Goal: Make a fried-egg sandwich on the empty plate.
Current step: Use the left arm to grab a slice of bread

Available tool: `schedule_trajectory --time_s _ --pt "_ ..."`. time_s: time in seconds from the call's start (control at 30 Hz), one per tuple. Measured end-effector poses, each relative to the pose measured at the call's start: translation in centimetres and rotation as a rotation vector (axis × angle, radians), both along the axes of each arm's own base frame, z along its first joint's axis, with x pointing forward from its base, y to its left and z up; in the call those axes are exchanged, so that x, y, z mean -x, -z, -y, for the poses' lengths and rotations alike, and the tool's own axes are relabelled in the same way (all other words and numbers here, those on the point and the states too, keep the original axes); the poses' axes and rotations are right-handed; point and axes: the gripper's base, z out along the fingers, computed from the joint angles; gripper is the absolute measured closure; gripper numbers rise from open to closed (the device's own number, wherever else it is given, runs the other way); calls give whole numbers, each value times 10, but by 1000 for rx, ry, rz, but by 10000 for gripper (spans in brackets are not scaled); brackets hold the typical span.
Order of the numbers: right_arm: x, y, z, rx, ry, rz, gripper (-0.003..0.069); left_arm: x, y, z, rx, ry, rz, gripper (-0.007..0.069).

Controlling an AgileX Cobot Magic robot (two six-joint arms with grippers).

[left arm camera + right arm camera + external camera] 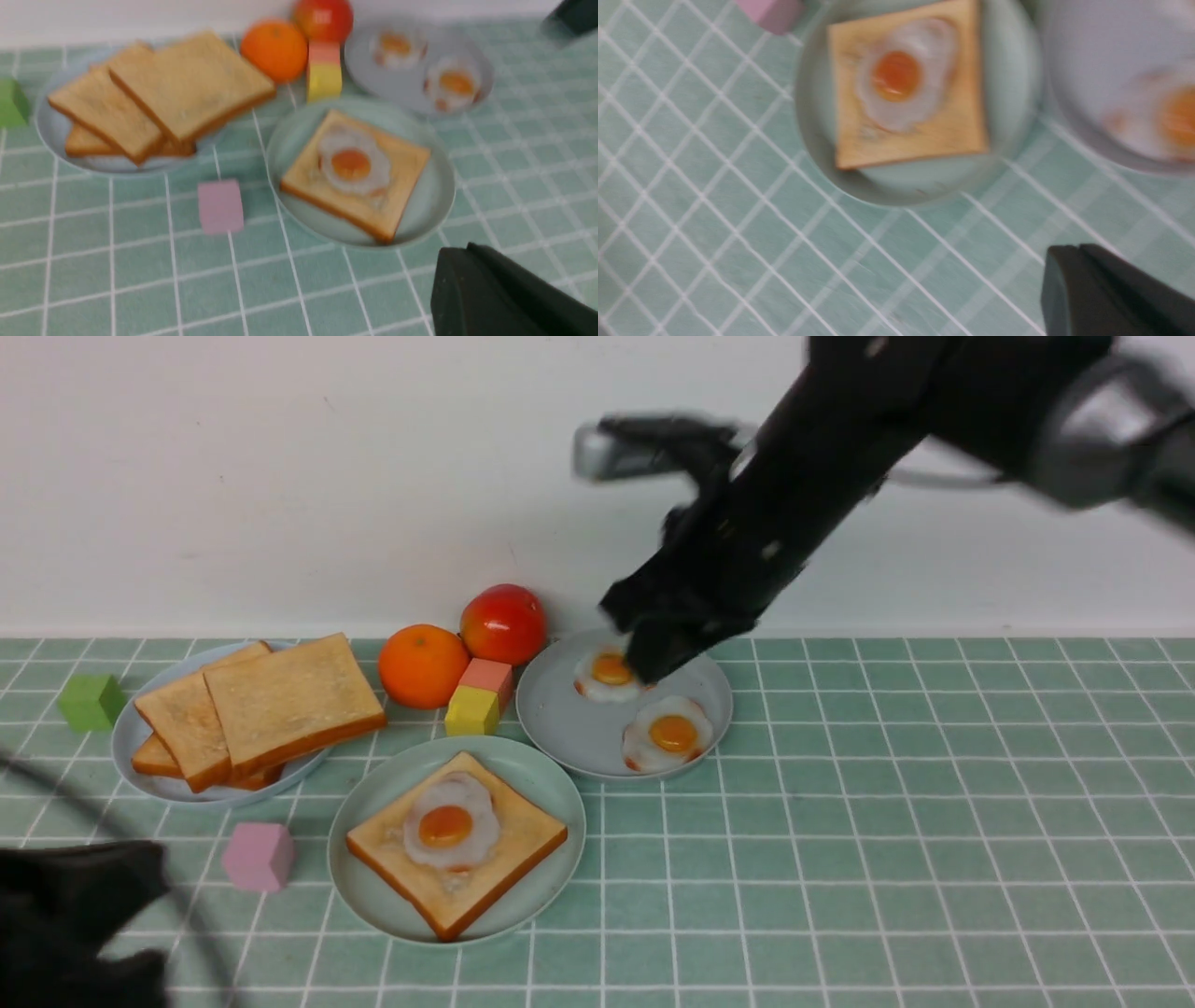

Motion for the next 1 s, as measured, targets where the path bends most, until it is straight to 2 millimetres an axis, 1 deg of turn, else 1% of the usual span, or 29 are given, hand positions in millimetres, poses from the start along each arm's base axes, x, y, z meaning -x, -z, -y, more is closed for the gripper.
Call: schedule_trajectory --time_s 0.03,0.07,0.13,0.17,0.2,0.23,0.27,0.3,0.33,0.37,0.4,0.47,0.5,0.53,0.6,0.67,0.73,0.83,0.87,0.9,0.93,0.97,1.0 --pt "7 -12 4 6 12 26 663 -7 0 8 -31 14 -28 638" --pt "16 -27 12 25 43 68 668 -15 -4 18 -58 41 -45 638" --pt "33 -48 22 31 69 121 667 -31 -4 36 -114 79 -93 638" --pt "39 -54 25 31 76 131 665 -37 -7 41 -129 96 -100 638" --pt "59 -66 33 26 76 153 662 -49 -7 53 -152 125 -138 638" --pt "59 -66 33 26 76 153 661 -52 -5 56 -162 129 -150 638" --pt "74 -72 38 22 70 159 659 -64 -5 64 -182 155 -172 638" --pt "87 -74 43 20 65 158 659 -75 -8 68 -202 173 -181 638" --pt "104 -74 50 23 56 151 659 -86 -8 69 -215 179 -196 638" --pt "106 -77 51 18 56 159 659 -90 -6 71 -217 179 -210 638" --pt "121 -71 59 27 50 142 658 -105 -7 66 -239 173 -225 638" --pt "141 -67 71 21 56 151 658 -133 -6 52 -261 143 -254 638" --pt "145 -63 74 21 59 152 658 -140 -5 47 -266 133 -259 638" --pt "156 -60 81 16 63 165 658 -155 -1 32 -275 108 -277 638" --pt "165 -54 87 9 68 173 658 -170 6 16 -317 116 -282 638" --pt "177 -50 95 -1 73 191 657 -187 20 -3 -390 142 -287 638" --pt "186 -48 101 -11 77 212 656 -202 36 -13 -442 168 -294 638" --pt "195 -46 107 -17 78 230 655 -218 55 -24 -503 194 -287 634" --pt "198 -46 109 -21 79 238 655 -224 65 -28 -528 204 -296 623" --pt "200 -46 111 -22 79 242 654 -227 68 -31 -555 211 -290 610" --pt "202 -46 112 -24 80 247 653 -232 76 -34 -582 220 -297 585" --pt "203 -46 112 -25 80 249 652 -232 77 -34 -587 221 -297 579" --pt "204 -47 113 -27 79 253 651 -236 83 -37 -623 233 -299 530"
